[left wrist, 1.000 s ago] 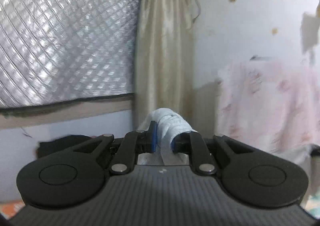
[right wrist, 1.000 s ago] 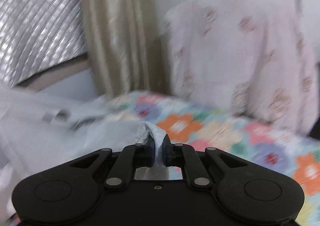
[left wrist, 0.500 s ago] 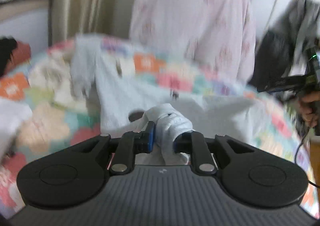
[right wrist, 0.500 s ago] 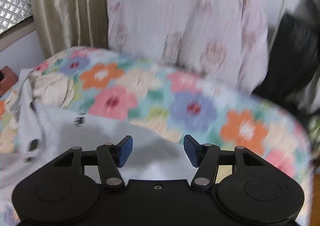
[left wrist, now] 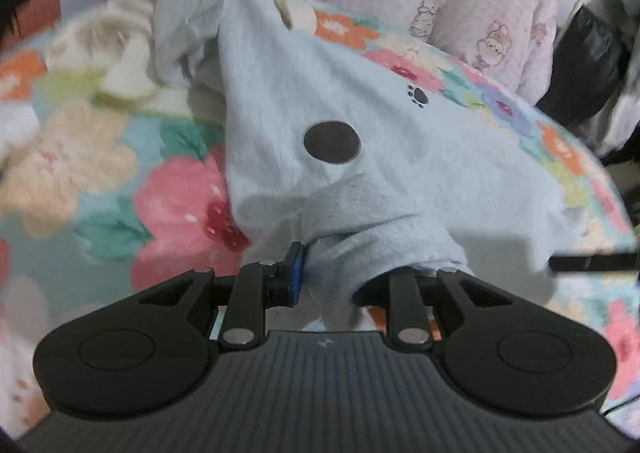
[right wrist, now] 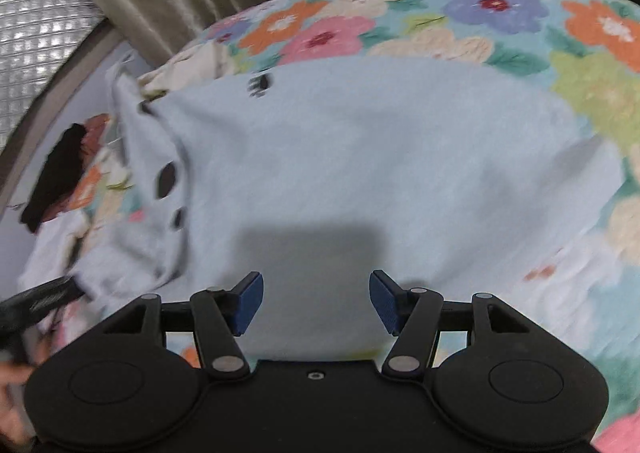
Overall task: Fold clothes
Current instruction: 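Lift the light blue shirt with both grippers and shake it open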
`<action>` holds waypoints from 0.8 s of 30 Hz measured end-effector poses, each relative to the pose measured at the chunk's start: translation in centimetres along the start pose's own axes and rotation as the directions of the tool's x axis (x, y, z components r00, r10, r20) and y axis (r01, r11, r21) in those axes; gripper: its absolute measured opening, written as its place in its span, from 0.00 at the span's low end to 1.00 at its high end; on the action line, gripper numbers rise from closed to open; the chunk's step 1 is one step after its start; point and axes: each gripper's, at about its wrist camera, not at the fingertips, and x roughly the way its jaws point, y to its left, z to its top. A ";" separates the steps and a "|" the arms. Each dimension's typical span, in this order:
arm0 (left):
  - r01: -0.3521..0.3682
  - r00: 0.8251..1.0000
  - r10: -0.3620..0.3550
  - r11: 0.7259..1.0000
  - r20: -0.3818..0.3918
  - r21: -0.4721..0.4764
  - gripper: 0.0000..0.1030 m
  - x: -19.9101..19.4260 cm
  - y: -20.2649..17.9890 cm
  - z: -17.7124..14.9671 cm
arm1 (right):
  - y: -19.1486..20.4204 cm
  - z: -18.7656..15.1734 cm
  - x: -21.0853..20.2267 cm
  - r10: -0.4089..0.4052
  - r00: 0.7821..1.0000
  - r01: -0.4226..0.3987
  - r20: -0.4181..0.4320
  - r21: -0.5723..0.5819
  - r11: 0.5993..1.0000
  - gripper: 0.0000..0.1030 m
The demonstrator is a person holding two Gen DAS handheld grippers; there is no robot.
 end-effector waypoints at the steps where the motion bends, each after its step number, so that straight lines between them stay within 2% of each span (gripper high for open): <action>1: 0.078 0.996 -0.080 0.995 -0.027 -0.059 0.11 0.1 0.9 0.2 | 1.2 -0.8 0.0 -0.001 1.000 0.001 0.009 -0.033 0.999 0.63; 2: 0.154 0.986 -0.160 0.981 -0.049 -0.120 0.11 0.2 1.8 0.3 | 2.8 -1.6 0.1 -0.007 1.000 0.008 0.021 -0.091 0.996 0.63; 3: 0.201 0.976 -0.211 0.967 -0.051 -0.154 0.09 0.2 2.5 0.4 | 4.4 -2.4 0.2 -0.013 0.999 0.018 0.033 -0.155 0.988 0.63; 6: 0.226 0.973 -0.230 0.965 -0.016 -0.136 0.09 -1.0 2.8 0.4 | 8.9 -4.9 0.7 -0.046 0.995 0.075 0.088 -0.365 0.928 0.65; 9: 0.264 0.965 -0.263 0.962 0.015 -0.072 0.09 -2.4 1.7 0.3 | 12.1 -6.6 1.6 -0.073 0.992 0.119 0.105 -0.550 0.826 0.71; 10: 0.277 0.961 -0.276 0.960 0.022 -0.045 0.09 -2.9 1.2 0.3 | 12.8 -6.6 1.9 -0.075 0.992 0.122 0.105 -0.587 0.800 0.72; 12: 0.239 0.970 -0.240 0.969 0.023 0.062 0.09 -4.0 -0.4 -0.1 | 13.8 -6.0 2.4 -0.060 0.993 0.108 0.099 -0.609 0.786 0.71; 13: 0.246 0.969 -0.248 0.965 0.017 0.088 0.09 -4.4 -0.9 -0.2 | 14.4 -5.7 2.6 -0.052 0.994 0.101 0.096 -0.620 0.778 0.71; 14: 0.266 0.963 -0.268 0.959 0.008 0.101 0.09 -4.7 -1.2 -0.4 | 14.8 -5.3 2.7 -0.039 0.995 0.091 0.096 -0.626 0.774 0.71; 17: 0.374 0.927 -0.375 0.927 0.000 0.011 0.07 -5.8 -0.2 -0.6 | 16.1 -3.0 2.7 -0.001 0.988 0.099 0.154 -0.633 0.768 0.71; 19: 0.372 0.928 -0.373 0.928 0.008 0.025 0.07 -6.6 -0.2 -0.5 | 17.0 -2.1 3.1 0.032 0.986 0.086 0.162 -0.670 0.738 0.62; 20: 0.365 0.931 -0.365 0.930 0.011 0.035 0.07 -6.9 -0.1 -0.4 | 17.4 -2.0 3.4 0.053 0.987 0.069 0.155 -0.688 0.722 0.47; 21: 0.365 0.931 -0.366 0.930 0.013 0.036 0.07 -7.1 -0.1 -0.4 | 17.7 -2.1 3.5 0.077 0.987 0.046 0.144 -0.697 0.716 0.28; 22: 0.368 0.930 -0.368 0.929 0.013 0.033 0.07 -7.2 -0.2 -0.3 | 18.1 -2.3 3.5 0.105 0.986 0.014 0.127 -0.700 0.714 0.17; 24: 0.365 0.930 -0.366 0.930 0.018 0.051 0.08 -7.7 -0.2 0.0 | 18.8 -2.8 3.5 0.129 0.986 -0.017 0.107 -0.700 0.714 0.12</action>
